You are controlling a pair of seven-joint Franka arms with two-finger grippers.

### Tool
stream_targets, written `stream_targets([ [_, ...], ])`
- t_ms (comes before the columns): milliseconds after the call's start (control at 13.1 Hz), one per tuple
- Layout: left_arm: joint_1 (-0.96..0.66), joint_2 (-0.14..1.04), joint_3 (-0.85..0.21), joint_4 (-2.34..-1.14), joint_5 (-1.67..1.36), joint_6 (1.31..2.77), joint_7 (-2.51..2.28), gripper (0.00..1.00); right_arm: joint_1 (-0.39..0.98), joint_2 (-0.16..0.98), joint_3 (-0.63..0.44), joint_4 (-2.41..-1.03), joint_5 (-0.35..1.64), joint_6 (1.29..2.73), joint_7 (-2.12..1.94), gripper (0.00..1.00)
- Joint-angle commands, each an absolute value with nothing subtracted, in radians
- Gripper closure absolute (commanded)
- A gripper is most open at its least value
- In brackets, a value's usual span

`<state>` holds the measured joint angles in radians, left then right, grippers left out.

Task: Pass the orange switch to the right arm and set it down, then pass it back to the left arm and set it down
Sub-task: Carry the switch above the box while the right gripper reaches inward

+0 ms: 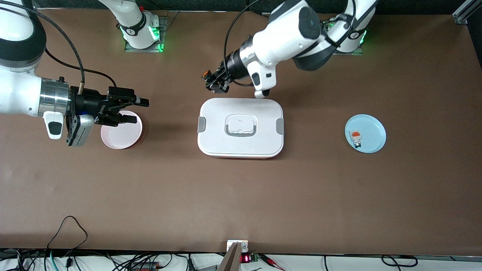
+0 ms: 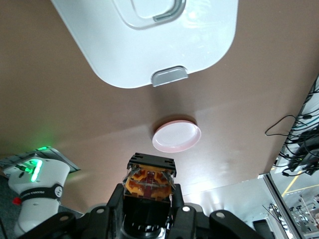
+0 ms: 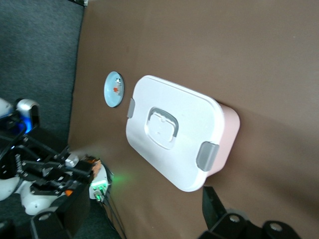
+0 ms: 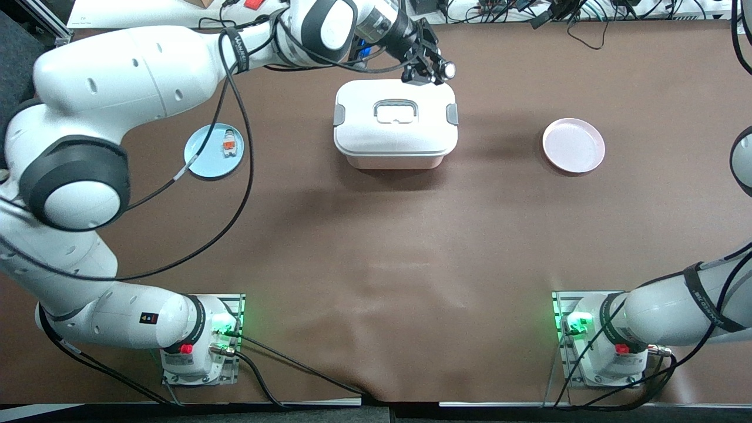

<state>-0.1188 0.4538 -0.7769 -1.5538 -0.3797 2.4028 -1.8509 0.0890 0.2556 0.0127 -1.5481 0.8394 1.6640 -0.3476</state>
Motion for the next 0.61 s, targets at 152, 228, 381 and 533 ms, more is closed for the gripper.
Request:
stream_targets([
  [152,-0.14,0.485,-0.762,-1.46,-0.356,2.384,-1.873,0.98,0.086,0.252,0.009,-1.589,0.997,1.678,-0.292,0.0],
  [228,-0.14,0.485,-0.762,-1.46,-0.356,2.384,-1.873,0.98,0.09,0.252,0.009,-1.603,1.026,1.68,-0.247,0.0],
  [381,-0.141,0.485,-0.762,-1.457,-0.357,2.384,-1.875,0.98,0.107,0.253,0.009,-1.605,1.046,1.687,-0.195,0.0],
  [533,-0.143,0.482,-0.77,-1.456,-0.365,2.384,-1.882,0.98,0.112,0.253,0.011,-1.605,1.06,1.7,-0.175,0.0],
])
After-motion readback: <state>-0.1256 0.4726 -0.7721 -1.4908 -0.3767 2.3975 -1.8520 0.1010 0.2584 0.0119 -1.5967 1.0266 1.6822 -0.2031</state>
